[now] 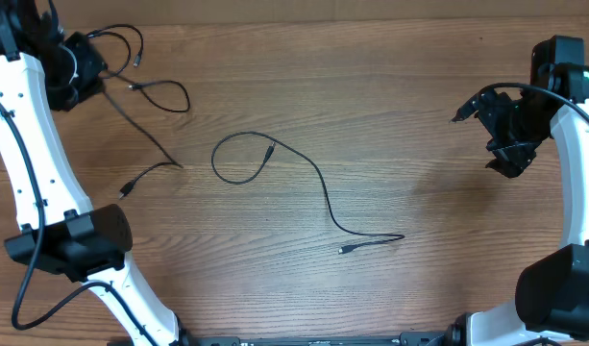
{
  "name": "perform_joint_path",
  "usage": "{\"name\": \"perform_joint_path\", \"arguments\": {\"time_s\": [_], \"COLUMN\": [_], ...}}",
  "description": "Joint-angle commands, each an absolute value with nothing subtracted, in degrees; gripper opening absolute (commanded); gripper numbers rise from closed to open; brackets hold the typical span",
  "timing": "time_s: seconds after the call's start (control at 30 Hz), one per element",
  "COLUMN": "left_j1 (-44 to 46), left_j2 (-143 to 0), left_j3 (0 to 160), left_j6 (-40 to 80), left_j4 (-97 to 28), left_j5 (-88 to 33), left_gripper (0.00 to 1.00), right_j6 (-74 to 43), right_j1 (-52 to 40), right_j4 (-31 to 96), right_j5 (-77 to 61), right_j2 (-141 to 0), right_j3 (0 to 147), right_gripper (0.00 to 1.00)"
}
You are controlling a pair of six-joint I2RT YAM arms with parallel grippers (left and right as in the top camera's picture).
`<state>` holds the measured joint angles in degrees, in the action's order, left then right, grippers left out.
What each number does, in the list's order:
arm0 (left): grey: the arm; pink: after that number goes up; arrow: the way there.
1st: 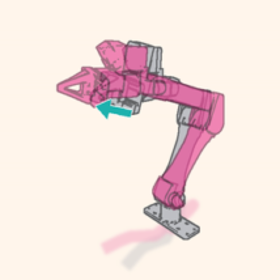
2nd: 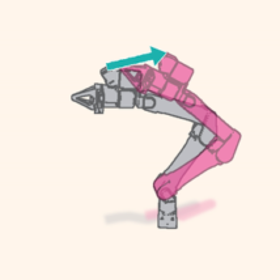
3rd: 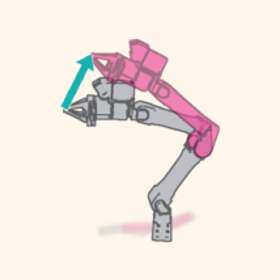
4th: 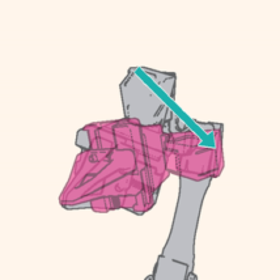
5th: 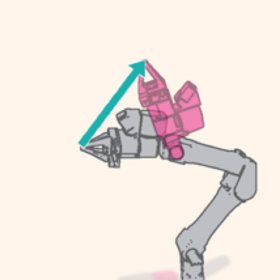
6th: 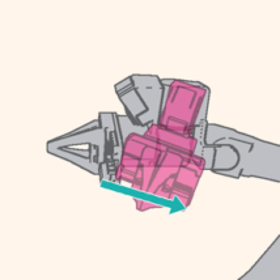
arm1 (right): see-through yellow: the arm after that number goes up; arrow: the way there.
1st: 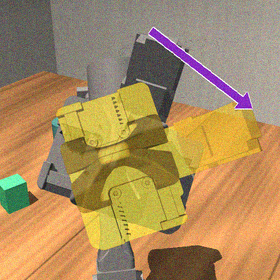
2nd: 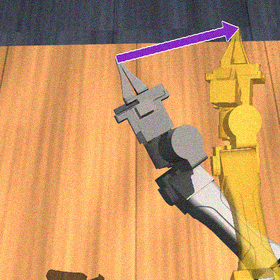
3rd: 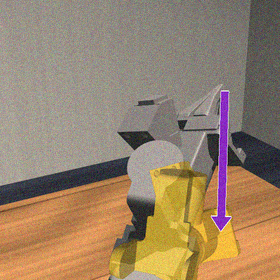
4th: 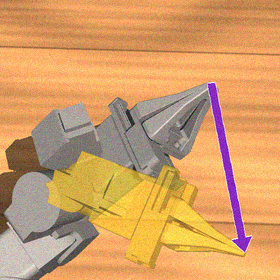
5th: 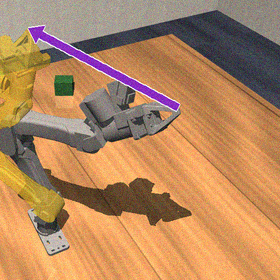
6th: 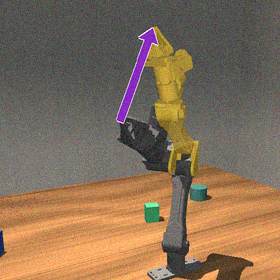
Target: Untangle cables
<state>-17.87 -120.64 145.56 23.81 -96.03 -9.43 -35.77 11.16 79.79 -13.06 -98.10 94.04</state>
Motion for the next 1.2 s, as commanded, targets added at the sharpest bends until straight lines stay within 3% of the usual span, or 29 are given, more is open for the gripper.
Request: {"name": "perform_joint_path", "arguments": {"time_s": [0.0,0.13,0.43,0.93,1.17], "left_j1": [-19.5,-21.3,-28.1,-38.0,-38.3], "left_j2": [-120.6,-120.6,-120.6,-120.6,-120.6], "left_j3": [141.5,137.3,135.1,132.4,125.2], "left_j6": [29.8,38.9,40.5,39.8,31.2], "left_j4": [-96.0,-94.7,-90.3,-84.6,-75.2], "left_j5": [-1.1,8.0,28.9,30.5,30.4], "left_gripper": [0.04,0.04,0.04,0.04,0.04], "right_j6": [-35.8,-35.8,-35.8,-35.8,-35.8], "right_j1": [11.3,11.3,11.3,11.3,11.3], "right_j4": [79.8,79.8,79.8,79.8,79.8], "right_j5": [-12.6,-12.6,-12.6,-12.6,-12.6], "right_j2": [-98.1,-98.1,-98.1,-98.1,-98.1], "right_j3": [94.1,94.1,94.1,94.1,94.1], "right_gripper": [1.0,1.0,1.0,1.0,1.0]}}
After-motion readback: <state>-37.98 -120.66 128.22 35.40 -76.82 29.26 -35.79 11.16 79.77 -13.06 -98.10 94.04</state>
